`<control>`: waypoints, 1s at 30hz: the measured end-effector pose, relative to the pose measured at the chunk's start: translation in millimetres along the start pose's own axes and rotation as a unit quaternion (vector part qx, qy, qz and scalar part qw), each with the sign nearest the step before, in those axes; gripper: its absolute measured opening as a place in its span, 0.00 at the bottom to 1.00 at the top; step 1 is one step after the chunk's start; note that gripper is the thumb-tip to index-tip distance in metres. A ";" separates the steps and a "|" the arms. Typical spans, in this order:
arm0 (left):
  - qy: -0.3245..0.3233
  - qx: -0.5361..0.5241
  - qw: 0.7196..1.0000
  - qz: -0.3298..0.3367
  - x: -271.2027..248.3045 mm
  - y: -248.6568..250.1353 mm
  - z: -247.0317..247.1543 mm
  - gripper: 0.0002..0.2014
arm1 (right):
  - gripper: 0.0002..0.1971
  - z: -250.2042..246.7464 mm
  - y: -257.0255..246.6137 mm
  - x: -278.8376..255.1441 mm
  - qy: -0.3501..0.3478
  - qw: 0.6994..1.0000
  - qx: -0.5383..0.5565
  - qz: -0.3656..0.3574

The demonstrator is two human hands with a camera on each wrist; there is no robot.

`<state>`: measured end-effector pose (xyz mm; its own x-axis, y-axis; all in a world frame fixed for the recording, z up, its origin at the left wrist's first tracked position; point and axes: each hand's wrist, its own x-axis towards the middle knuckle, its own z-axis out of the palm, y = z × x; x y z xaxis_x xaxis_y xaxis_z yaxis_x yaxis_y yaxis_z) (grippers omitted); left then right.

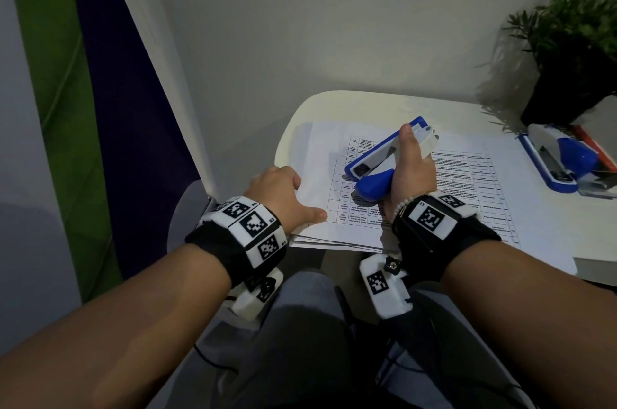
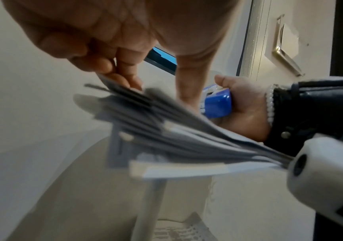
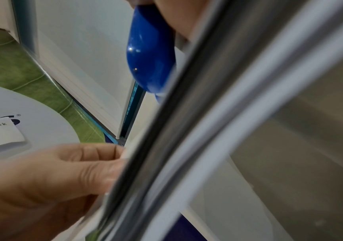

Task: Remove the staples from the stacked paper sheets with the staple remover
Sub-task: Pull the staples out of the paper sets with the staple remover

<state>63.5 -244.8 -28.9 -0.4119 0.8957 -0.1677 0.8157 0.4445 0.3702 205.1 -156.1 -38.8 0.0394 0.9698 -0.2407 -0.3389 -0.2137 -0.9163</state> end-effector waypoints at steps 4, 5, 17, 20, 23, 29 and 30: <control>0.018 -0.048 0.996 0.073 -5.7 11.4 5.1 0.15 | 0.08 -0.8 1.4 0.7 -0.003 1.000 0.002 -0.012; 0.033 -0.072 0.993 0.087 -6.2 12.5 6.2 0.14 | 0.08 -1.0 1.7 1.3 -0.001 1.000 0.003 -0.010; -0.094 -0.262 0.960 -0.003 -13.0 -14.6 2.2 0.07 | 0.11 -2.3 3.8 4.9 -0.002 1.000 0.001 0.005; 0.005 -0.306 0.952 0.017 -16.8 -13.2 5.3 0.05 | 0.18 -4.5 -5.5 0.6 -0.027 0.999 -0.019 -0.002; 0.149 -0.316 0.936 0.048 -17.5 -10.8 -8.4 0.07 | 0.18 -7.5 -29.4 -7.1 -0.055 0.995 -0.041 -0.077; 0.304 -0.455 0.834 0.070 -17.6 -0.4 -52.2 0.09 | 0.28 -2.2 -88.5 -28.7 -0.061 0.984 -0.016 -0.168; 0.309 -0.464 0.827 0.075 -17.7 1.2 -57.7 0.09 | 0.33 0.7 -96.9 -33.0 -0.070 0.980 -0.015 -0.185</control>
<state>48.3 -261.0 27.2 -0.6974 0.6330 0.3360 0.3318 -0.1304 0.9343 235.9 -167.4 58.2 0.0251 0.9876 0.1550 -0.2983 0.1553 -0.9417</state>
